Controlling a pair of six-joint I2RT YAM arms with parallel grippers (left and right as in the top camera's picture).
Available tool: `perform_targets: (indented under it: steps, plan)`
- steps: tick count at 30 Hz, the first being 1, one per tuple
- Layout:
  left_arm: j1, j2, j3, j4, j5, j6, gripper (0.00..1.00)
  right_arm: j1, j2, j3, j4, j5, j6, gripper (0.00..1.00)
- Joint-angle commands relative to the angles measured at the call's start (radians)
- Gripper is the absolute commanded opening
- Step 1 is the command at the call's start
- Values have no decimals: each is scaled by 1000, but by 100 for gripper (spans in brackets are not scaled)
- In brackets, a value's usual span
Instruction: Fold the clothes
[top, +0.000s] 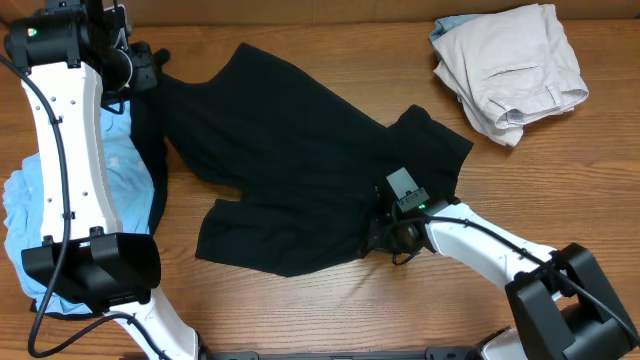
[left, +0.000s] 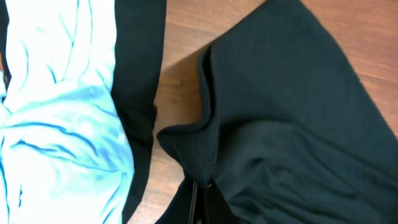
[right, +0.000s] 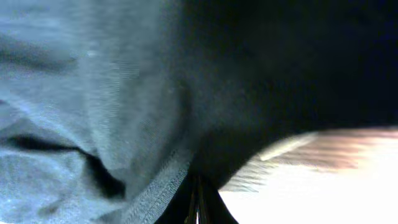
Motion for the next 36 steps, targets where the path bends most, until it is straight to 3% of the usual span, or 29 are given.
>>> perform_targets:
  steps: [1, 6, 13, 21, 29, 36]
  plan:
    - [-13, 5, 1, -24, 8, -2, 4, -74, 25, -13, -64, 46, 63, 4]
    - [-13, 5, 1, -33, 0, -2, 4, -208, 10, -9, -123, 24, 54, 4]
    - [-33, 5, 1, -66, 44, -3, 4, -473, 10, 26, -138, -13, -70, 4]
    - [-118, 5, -94, -133, 46, -3, 4, -726, 10, 162, -188, -71, -185, 4]
    - [-171, 5, -239, -29, 46, -3, 4, -758, -47, 325, -345, -117, -280, 5]
    - [-148, 2, -185, -21, 46, -2, 4, -671, -303, 368, -444, -171, -292, 13]
